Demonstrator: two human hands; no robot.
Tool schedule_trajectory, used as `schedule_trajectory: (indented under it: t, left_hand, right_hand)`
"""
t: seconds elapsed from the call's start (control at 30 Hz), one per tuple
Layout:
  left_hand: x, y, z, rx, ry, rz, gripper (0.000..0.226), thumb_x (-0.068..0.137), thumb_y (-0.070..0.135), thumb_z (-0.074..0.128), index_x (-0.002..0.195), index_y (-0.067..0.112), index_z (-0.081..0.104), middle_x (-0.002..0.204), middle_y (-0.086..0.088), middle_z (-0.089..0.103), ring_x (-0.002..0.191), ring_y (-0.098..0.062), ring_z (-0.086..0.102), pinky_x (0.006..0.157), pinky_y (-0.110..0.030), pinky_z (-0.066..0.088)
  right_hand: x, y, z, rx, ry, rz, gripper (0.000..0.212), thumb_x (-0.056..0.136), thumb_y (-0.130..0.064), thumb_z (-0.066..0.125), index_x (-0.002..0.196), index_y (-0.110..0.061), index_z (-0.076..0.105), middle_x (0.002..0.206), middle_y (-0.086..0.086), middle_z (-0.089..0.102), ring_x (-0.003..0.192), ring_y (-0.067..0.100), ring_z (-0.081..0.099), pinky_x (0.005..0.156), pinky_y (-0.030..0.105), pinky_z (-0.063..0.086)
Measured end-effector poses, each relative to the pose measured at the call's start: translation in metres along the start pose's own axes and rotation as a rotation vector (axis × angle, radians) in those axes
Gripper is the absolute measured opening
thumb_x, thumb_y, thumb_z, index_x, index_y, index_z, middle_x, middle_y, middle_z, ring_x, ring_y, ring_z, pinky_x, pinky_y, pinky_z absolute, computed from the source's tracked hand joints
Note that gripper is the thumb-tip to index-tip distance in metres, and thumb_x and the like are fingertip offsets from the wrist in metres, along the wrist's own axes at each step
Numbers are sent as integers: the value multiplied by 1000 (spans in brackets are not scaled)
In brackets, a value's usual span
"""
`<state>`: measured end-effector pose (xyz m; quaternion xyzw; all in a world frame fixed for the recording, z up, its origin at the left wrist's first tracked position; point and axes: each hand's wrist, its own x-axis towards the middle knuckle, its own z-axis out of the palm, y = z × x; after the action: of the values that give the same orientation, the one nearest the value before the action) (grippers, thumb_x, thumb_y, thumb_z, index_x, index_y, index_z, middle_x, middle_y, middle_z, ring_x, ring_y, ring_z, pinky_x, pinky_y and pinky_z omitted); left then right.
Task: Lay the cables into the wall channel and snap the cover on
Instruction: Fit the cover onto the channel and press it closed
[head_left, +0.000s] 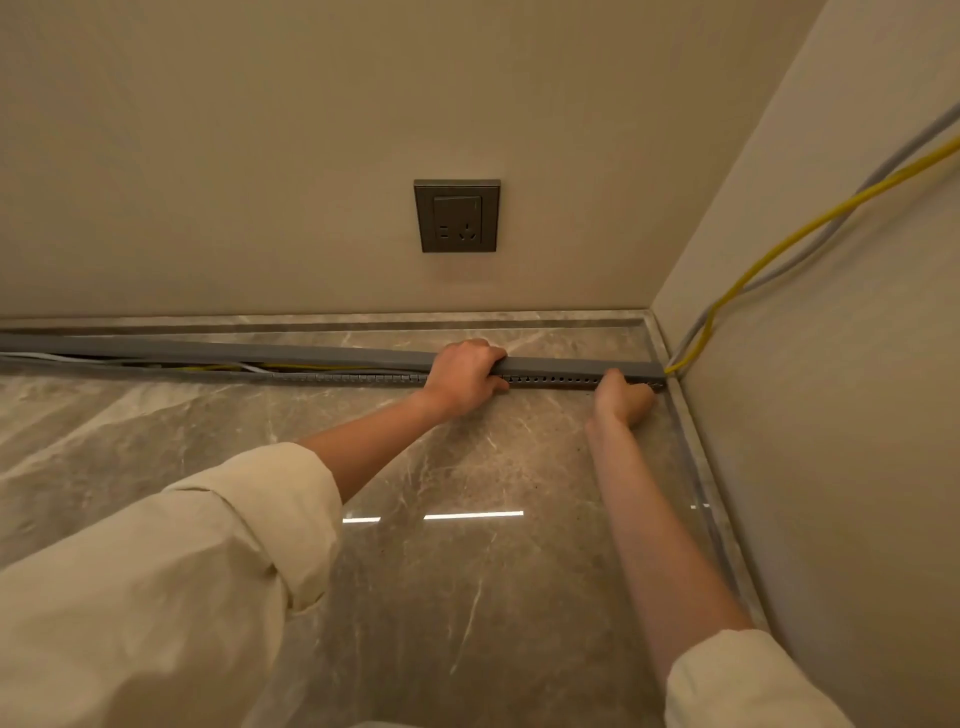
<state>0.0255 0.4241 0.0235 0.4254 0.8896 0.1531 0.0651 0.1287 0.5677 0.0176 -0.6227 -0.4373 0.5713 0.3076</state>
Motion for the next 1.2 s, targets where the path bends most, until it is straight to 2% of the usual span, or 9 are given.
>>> schedule_trajectory:
  t: [0.2,0.27,0.37,0.53,0.77,0.87,0.97,1.07,1.2]
  left_hand:
    - [-11,-17,-1,-61,60,-41,34,80,41,66,99,13,64,93,-10,67,87,-28,60,78,-39,47]
    - [-20,-33,-4,-76,52,-36,34,81,40,66,102,13,63,95,-11,67,89,-28,59,82,-40,47]
    - [-41,-72,-16,-80,52,-25,40,81,38,67,111,12,61,103,-13,66,96,-30,59,86,-40,46]
    - [-80,-144,-45,-18,47,-57,56,80,36,69,126,9,53,117,-17,62,107,-33,56,96,-42,45]
    - [-140,-249,-88,93,7,-98,65,80,28,69,135,8,42,131,-17,53,119,-35,49,103,-41,38]
    - [-164,-295,-105,152,-10,-115,58,86,19,59,139,8,37,139,-17,47,126,-33,44,108,-41,32]
    - [-181,-332,-122,175,-18,-150,52,89,12,50,139,8,35,139,-18,46,125,-35,43,108,-42,30]
    - [-195,-369,-136,192,-28,-175,51,90,13,49,139,9,35,136,-19,47,123,-37,44,107,-42,31]
    - [-210,-412,-153,225,-59,-186,52,90,17,52,138,10,36,133,-19,49,122,-36,45,105,-43,32]
  right_hand:
    - [-30,9,6,-132,-86,-169,41,86,-2,55,123,-1,40,129,20,47,98,26,55,77,28,45]
    - [-41,10,9,-164,-98,-226,40,85,-1,55,122,-1,40,131,22,42,106,31,53,84,32,47]
    - [-61,14,19,-263,-85,-372,39,84,-1,57,121,0,43,131,22,42,118,34,45,97,38,43]
    - [-119,31,53,-366,-219,-571,34,82,2,57,115,-2,48,126,19,45,119,32,42,102,43,38]
    - [-225,74,120,-507,-429,-798,33,81,2,56,112,-3,49,123,17,46,118,29,42,101,35,33]
    - [-270,89,152,-592,-491,-850,39,80,2,57,117,-3,48,126,16,46,122,30,41,102,35,32]
    - [-299,99,180,-726,-529,-853,50,80,-2,60,127,-4,44,133,13,46,128,28,38,105,35,31]
    - [-324,106,206,-811,-576,-884,58,81,-4,62,134,-5,39,138,12,44,132,27,35,109,36,28]
    - [-351,112,237,-908,-600,-981,61,77,-4,64,133,-8,40,140,11,44,135,27,32,113,37,23]
